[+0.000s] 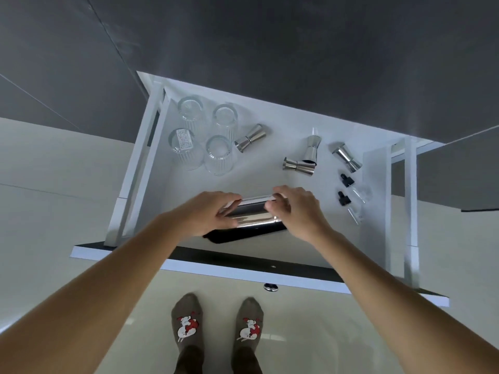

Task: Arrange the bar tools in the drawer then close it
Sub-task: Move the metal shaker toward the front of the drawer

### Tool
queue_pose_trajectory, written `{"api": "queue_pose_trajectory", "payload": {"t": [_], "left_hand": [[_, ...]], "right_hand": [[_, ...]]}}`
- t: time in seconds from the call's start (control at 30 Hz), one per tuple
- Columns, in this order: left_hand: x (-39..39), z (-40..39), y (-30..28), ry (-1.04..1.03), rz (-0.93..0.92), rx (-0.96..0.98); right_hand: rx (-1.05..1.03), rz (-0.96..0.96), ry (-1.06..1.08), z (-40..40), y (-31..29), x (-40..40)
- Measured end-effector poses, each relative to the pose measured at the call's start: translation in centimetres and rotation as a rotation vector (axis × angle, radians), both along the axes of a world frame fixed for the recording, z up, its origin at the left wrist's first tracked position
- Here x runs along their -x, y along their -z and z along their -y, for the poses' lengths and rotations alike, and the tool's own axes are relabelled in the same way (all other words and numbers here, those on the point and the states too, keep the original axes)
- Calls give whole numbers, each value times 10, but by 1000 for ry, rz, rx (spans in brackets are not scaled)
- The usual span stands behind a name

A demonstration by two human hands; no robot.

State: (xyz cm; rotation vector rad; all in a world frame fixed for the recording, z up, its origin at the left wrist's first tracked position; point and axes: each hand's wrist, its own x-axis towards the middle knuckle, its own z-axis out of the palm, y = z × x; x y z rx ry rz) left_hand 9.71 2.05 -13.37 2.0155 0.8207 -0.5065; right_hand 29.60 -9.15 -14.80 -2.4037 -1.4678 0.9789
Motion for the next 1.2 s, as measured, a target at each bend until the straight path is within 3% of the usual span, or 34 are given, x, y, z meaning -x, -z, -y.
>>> {"api": "queue_pose_trajectory", "payload": {"t": [0.2,0.37,0.5,0.77,0.97,1.2], "left_hand": [[31,-18,-18,28,-178,60],[42,-24,-23,20,-264,50],[25,-26,-30,171,-364,-25],[-65,-17,-6,111,9,-519],[-115,-25,40,57,-91,-650],[-136,-25,73,-183,-160,-668]], "right_hand": [[8,-233,-8,9,-6,36],[26,-287,-20,11,-6,52],[38,-313,-25,6,-2,46],[-117,57,218,-27,29,-24],[-40,432,74,-52,52,-50],[-91,526,28,-43,59,-54]]}}
